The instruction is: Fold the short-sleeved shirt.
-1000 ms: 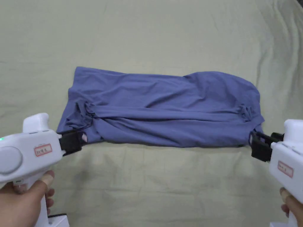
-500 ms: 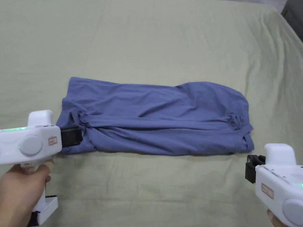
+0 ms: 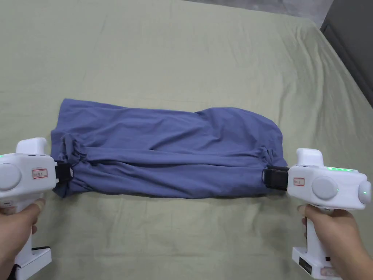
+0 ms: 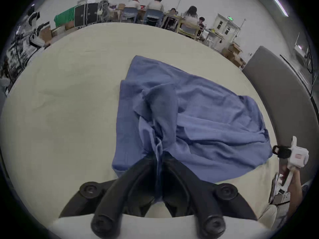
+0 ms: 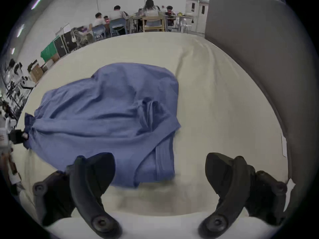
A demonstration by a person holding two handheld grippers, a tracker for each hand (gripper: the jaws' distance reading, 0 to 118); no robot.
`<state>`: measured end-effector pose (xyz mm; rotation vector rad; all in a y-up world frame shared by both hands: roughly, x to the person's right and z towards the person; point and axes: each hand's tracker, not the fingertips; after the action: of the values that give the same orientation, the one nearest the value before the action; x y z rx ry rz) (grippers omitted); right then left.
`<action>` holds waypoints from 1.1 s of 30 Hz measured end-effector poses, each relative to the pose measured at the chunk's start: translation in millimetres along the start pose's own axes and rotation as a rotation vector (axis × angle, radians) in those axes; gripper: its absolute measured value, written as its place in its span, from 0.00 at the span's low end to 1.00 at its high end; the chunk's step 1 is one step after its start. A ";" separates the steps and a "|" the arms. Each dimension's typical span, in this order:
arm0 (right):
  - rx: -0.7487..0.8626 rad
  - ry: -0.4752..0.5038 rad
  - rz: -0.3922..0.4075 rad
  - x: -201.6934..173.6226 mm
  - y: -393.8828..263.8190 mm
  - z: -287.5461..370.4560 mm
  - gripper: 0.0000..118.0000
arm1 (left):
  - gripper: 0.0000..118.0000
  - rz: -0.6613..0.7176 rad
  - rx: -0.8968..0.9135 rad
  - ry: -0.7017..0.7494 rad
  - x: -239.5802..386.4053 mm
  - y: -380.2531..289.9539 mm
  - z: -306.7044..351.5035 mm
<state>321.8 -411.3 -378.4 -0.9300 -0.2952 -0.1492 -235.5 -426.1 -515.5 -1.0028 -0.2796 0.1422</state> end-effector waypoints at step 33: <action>-0.247 0.138 -0.010 -1.8 -126.2 61.4 0.11 | 0.03 0.013 -0.165 -0.042 -26.0 -78.7 47.6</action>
<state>276.9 -436.4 -247.9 -1.1570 -0.1549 -0.2624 -275.3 -435.9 -429.1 -1.1665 -0.3275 0.1536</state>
